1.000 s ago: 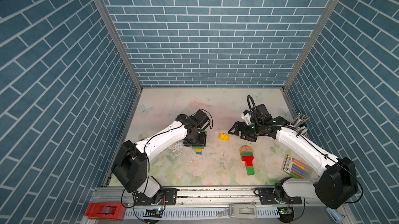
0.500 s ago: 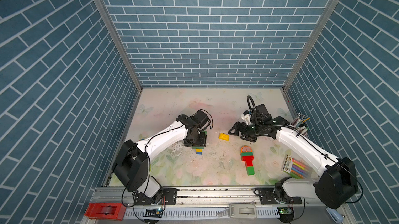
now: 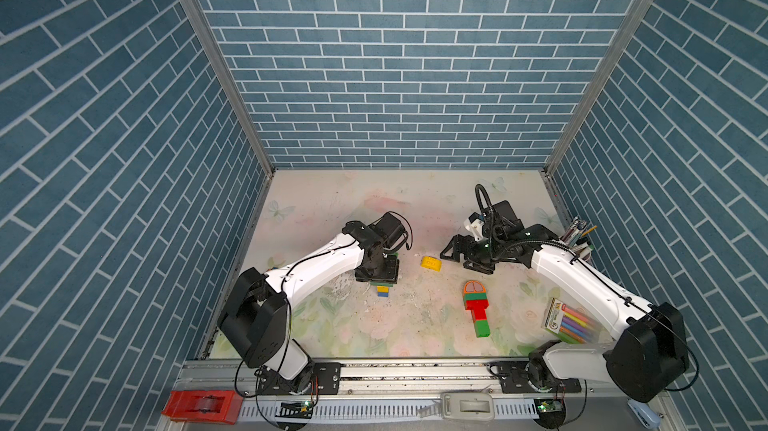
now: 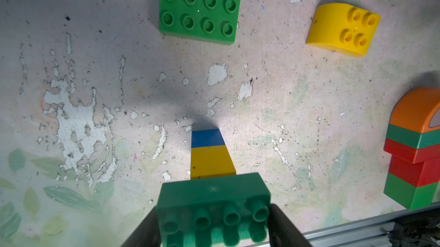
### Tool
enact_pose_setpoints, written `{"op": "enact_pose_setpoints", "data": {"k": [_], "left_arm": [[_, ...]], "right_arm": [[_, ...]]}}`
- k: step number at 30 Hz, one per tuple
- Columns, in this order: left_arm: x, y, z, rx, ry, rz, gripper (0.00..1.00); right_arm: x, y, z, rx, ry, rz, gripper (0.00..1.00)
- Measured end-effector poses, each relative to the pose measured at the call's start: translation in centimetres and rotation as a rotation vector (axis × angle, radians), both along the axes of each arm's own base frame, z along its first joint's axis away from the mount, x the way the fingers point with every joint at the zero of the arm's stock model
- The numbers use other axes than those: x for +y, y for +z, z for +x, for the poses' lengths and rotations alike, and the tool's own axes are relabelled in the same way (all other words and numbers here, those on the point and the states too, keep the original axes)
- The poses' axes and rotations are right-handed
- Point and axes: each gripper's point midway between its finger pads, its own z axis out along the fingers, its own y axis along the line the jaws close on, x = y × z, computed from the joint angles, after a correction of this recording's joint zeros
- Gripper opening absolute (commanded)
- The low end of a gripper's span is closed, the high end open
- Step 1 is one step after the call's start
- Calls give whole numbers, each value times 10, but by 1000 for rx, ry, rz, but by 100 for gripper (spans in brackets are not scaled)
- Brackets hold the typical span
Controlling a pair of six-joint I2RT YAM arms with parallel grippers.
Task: Assemble an ice cream with lego
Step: Assemble the lego brick with the lego brick.
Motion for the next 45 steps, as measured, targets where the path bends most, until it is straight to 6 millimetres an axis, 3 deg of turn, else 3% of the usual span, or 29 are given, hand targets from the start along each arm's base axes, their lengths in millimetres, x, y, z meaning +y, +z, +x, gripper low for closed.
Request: {"op": "enact_pose_setpoints", "data": {"k": [25, 45], "left_arm": [[-4, -1, -3, -41, -12, -6, 14], [-6, -1, -4, -3, 63, -24, 9]], "right_arm": [[-3, 2, -2, 9, -3, -14, 92], [-4, 8, -3, 10, -4, -15, 92]]}}
